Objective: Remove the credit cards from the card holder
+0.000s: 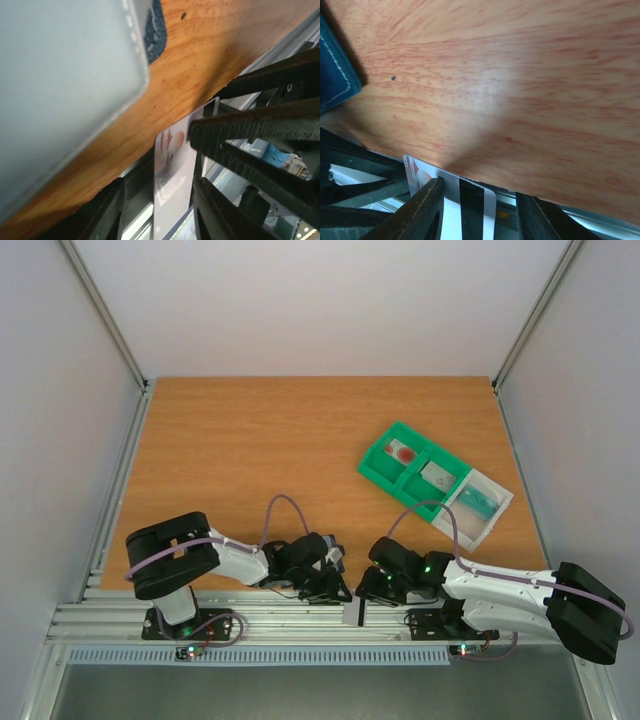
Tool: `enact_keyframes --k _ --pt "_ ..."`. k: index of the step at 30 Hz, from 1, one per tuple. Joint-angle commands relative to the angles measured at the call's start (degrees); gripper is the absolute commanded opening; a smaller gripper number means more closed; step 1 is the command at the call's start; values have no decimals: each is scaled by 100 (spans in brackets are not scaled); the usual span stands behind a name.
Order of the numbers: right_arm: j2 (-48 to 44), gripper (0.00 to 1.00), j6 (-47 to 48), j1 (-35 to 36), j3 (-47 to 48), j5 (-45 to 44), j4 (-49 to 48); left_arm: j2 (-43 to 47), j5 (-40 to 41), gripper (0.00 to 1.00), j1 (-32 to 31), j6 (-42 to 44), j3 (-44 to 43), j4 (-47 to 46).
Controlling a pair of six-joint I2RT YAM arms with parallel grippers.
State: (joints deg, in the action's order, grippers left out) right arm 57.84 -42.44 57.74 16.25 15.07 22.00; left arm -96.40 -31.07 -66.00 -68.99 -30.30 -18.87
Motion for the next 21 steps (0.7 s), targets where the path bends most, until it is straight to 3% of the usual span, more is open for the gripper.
enact_keyframes --k 1,5,11,15,17,21 --pt "139 39 -203 132 -187 -1 -565 -249 58 36 -10 -197 109 -646" --pt "102 32 -298 228 -210 -7 -859 -233 64 24 -12 -195 118 -656" --pt "-126 14 -463 277 -205 -3 -1033 -42 174 13 -11 -172 178 -543" --pt "-494 2 -540 282 -148 -93 -797 121 240 13 -11 -74 142 -326" --pt "-635 1 -582 282 -58 -147 -622 254 296 14 -4 -41 154 -245" --pt "-878 1 -670 282 163 -281 -170 762 529 28 -14 77 192 142"
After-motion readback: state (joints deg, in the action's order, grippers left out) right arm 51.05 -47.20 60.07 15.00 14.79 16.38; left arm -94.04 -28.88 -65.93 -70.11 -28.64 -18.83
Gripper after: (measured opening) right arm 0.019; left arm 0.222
